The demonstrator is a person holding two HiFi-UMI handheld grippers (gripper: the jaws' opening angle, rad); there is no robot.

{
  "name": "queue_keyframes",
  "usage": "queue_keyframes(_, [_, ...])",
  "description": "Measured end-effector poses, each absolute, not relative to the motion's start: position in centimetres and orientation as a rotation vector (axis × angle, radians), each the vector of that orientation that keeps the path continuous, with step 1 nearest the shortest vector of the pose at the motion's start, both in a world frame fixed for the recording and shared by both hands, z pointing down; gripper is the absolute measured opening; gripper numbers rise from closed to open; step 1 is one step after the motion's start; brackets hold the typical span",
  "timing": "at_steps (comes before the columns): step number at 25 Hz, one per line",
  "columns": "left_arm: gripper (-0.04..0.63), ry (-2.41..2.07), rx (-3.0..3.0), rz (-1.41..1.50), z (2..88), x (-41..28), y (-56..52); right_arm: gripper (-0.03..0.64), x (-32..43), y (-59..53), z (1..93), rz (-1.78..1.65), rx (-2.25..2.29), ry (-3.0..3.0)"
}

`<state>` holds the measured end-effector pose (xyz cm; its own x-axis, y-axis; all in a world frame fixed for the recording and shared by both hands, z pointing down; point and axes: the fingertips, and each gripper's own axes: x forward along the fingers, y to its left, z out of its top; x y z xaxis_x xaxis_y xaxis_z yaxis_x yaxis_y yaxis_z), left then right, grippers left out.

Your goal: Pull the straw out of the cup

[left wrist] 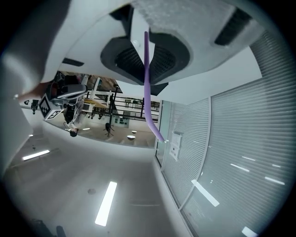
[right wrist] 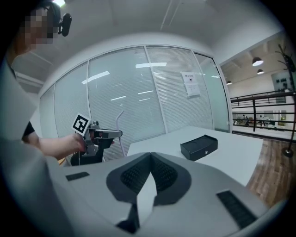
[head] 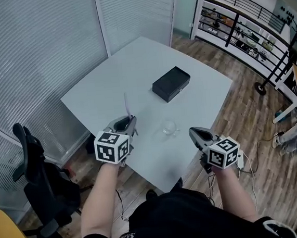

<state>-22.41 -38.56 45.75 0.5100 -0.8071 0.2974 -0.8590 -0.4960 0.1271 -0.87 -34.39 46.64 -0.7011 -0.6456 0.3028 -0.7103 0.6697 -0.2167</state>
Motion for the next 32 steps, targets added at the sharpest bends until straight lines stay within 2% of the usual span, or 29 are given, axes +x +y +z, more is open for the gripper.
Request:
queue_keyframes(6, [0.043, -1.533, 2.445, 0.199, 44.1, -26.1, -34.4, 0.006, 0.1, -33.4, 44.6, 0.430, 1.143, -2.702])
queue_keyframes(12, [0.042, -1.606, 2.423, 0.169, 42.3, -27.0, -32.6, 0.006, 0.9, -33.7, 43.4, 0.398, 1.114, -2.748])
queue_keyframes(17, [0.043, -1.693, 2.385, 0.092, 40.6, -26.3, -31.9, 0.006, 3.3, -34.2, 42.0, 0.369, 1.131, -2.801])
queue_keyframes(24, [0.041, -1.776, 2.390, 0.150, 39.5, -24.4, -32.0, 0.005, 6.4, -35.9, 40.5, 0.399, 1.191, -2.883])
queue_keyframes(32, [0.040, -1.829, 2.365, 0.145, 39.0, -23.0, -32.5, 0.003, 6.5, -36.7, 37.3, 0.160, 1.192, -2.926])
